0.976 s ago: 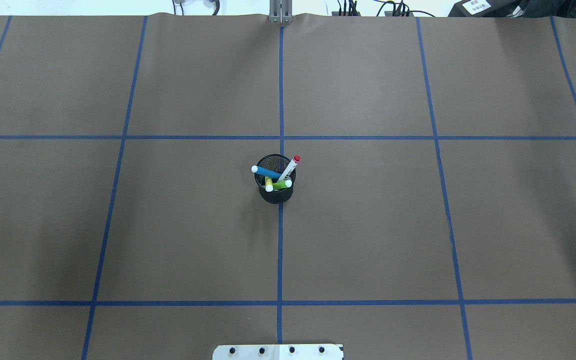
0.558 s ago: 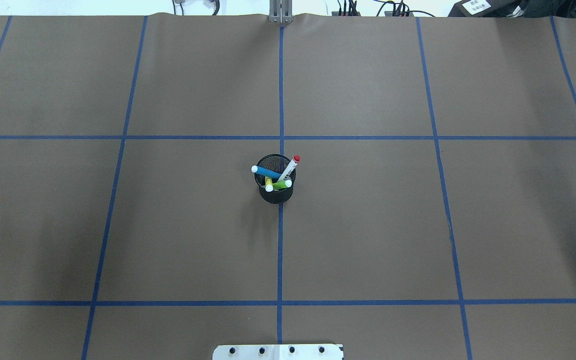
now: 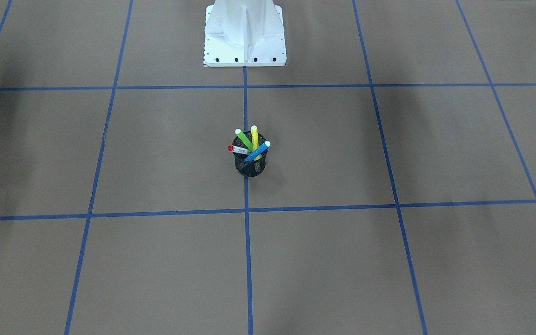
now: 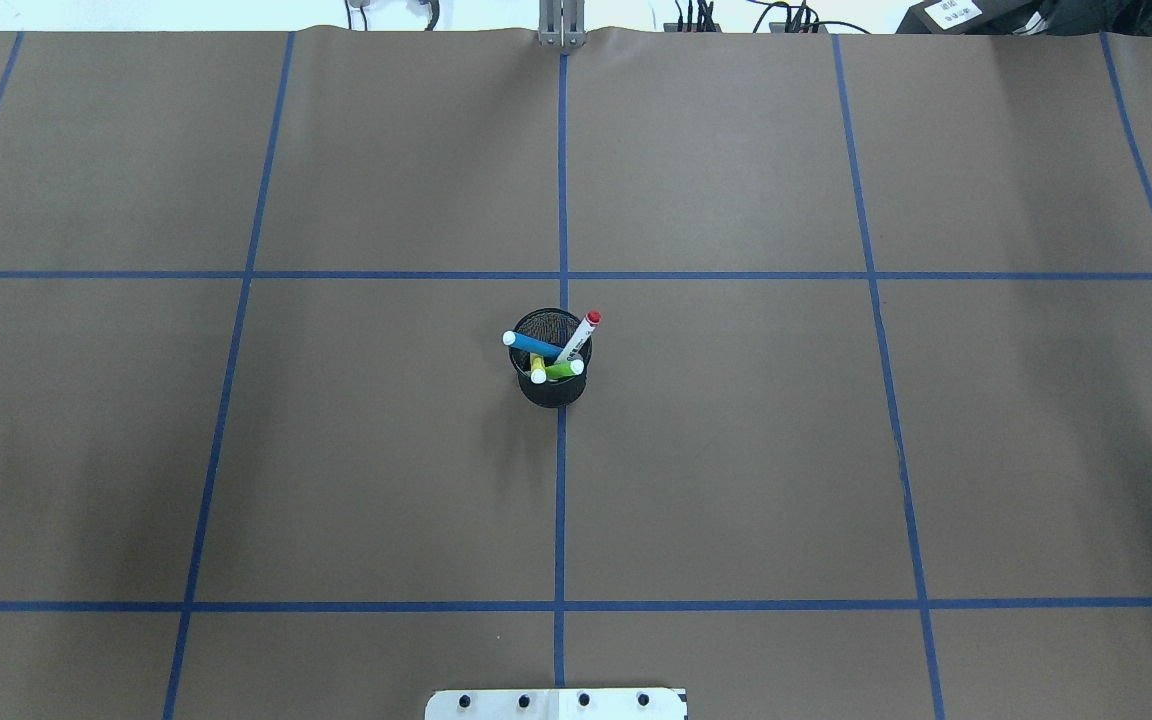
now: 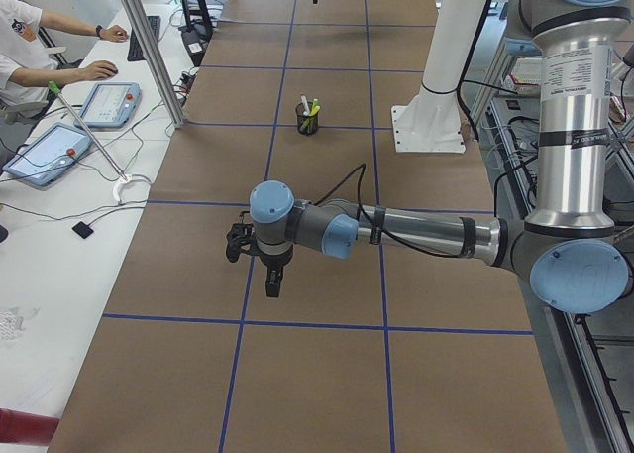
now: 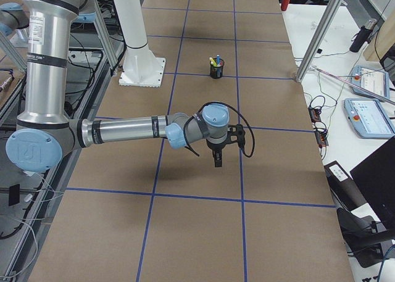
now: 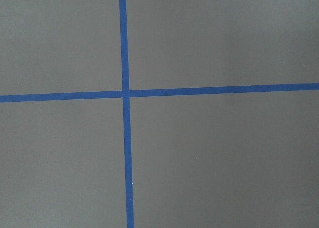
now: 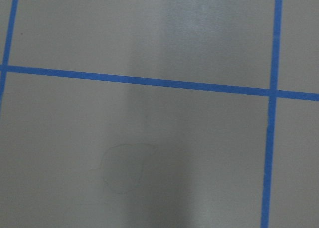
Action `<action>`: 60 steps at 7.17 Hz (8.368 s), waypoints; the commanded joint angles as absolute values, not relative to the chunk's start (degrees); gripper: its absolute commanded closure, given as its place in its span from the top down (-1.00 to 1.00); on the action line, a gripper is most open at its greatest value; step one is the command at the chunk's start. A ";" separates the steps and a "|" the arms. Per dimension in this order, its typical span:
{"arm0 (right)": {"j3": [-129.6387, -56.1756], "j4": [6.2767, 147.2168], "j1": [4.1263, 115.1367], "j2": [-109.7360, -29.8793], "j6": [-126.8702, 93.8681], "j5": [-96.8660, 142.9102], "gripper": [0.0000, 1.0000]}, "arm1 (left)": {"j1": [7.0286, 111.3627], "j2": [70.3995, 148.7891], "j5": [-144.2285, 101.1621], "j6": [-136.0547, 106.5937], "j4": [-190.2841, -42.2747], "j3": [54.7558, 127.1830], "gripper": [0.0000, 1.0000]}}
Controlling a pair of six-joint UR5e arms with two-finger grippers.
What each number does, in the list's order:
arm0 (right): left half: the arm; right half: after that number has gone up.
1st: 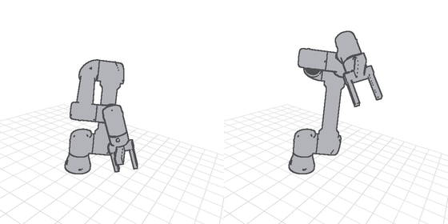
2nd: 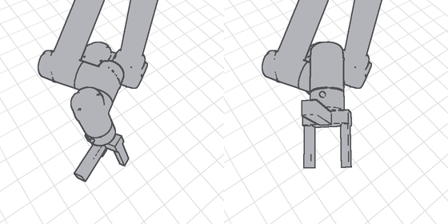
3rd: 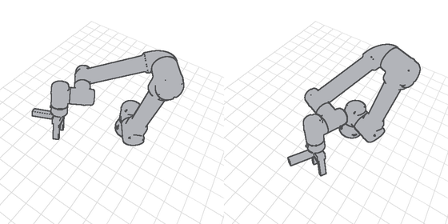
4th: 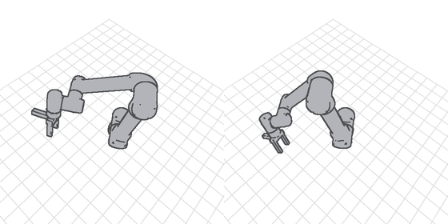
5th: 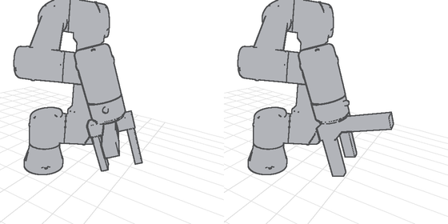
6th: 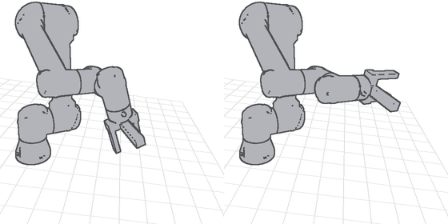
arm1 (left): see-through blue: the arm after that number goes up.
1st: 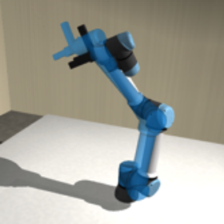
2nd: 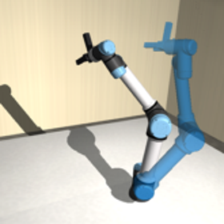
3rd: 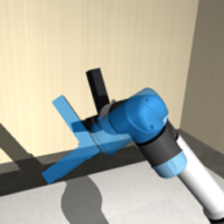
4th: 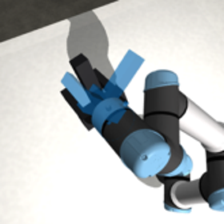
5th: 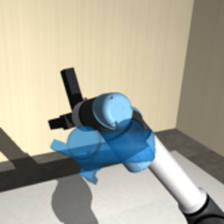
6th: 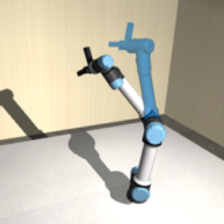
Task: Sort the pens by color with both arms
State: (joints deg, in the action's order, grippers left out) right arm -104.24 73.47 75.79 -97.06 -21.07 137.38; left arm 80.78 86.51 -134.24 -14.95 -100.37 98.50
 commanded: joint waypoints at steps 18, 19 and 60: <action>-79.55 110.46 26.90 -26.20 -66.57 95.89 0.43 | 80.68 86.04 -134.38 -15.12 -104.15 97.12 0.99; -76.67 110.65 26.63 -24.97 -65.40 95.71 0.41 | 80.68 86.04 -134.38 -15.12 -104.15 97.21 0.99; -65.57 50.81 36.14 -42.26 -62.58 63.30 -1.00 | 80.68 85.69 -134.38 -15.03 -104.24 97.65 0.99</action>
State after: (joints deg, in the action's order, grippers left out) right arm -65.68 52.50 38.05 -41.35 -62.50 66.66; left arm 80.68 85.69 -134.41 -14.99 -104.30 97.78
